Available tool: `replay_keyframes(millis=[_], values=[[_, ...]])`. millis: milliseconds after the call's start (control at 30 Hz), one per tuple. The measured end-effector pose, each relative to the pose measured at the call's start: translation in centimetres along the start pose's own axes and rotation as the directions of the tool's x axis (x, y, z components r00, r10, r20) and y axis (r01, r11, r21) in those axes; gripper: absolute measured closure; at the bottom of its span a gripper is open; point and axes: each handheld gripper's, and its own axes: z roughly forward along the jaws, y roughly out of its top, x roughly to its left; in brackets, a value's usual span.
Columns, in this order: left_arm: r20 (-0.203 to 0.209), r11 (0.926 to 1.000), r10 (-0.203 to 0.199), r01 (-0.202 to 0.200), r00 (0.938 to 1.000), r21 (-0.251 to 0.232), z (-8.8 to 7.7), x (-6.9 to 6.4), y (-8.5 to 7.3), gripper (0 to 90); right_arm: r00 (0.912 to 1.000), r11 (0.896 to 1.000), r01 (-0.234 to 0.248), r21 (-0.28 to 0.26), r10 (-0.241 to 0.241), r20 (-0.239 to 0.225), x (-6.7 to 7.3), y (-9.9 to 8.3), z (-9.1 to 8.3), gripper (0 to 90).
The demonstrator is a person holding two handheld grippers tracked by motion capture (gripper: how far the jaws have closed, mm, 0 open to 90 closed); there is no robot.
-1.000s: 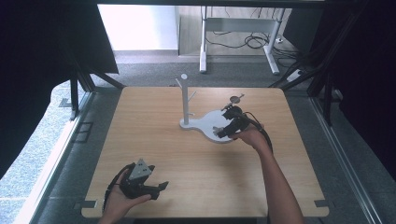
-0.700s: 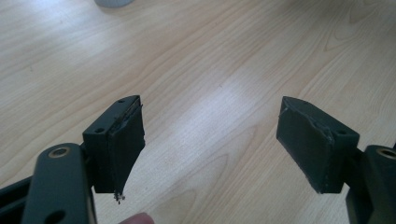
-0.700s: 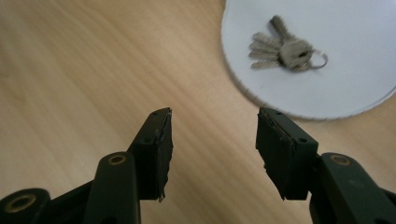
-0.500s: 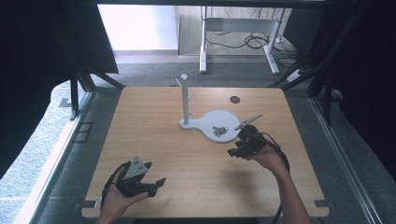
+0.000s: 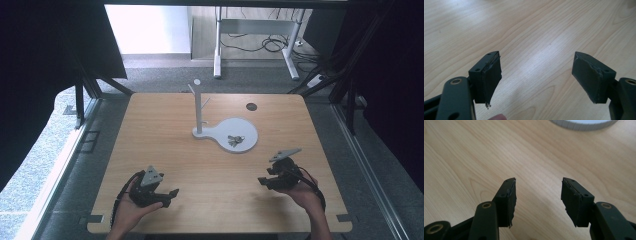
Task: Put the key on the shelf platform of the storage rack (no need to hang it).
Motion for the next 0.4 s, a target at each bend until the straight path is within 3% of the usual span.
replay_keyframes(millis=[67, 133, 333, 400], values=[[-0.007, 0.9998, -0.009, 0.009, 0.9999, 0.019, 0.5, 0.1, -0.2, 23.8, 0.9999, 1.000, 0.007, 0.006, -0.007, -0.009, 0.0, -0.6, 0.6, 46.5], [-0.018, 0.9995, -0.024, 0.024, 0.9996, 0.021, 0.7, 0.1, -0.6, 23.9, 0.9996, 0.998, 0.029, 0.052, -0.029, -0.006, 0.0, -0.8, 1.2, 46.1], [-0.031, 0.9990, -0.037, 0.038, 0.9988, 0.024, 0.8, -0.1, -0.7, 24.0, 0.9988, 0.997, 0.044, 0.070, -0.043, -0.025, 0.3, -0.5, 2.6, 43.9], [-0.032, 0.9993, -0.037, 0.037, 0.9988, 0.003, 0.5, -0.3, -0.7, 24.0, 0.9986, 0.997, 0.048, 0.064, -0.046, -0.025, 0.6, -0.4, 2.7, 41.8]])
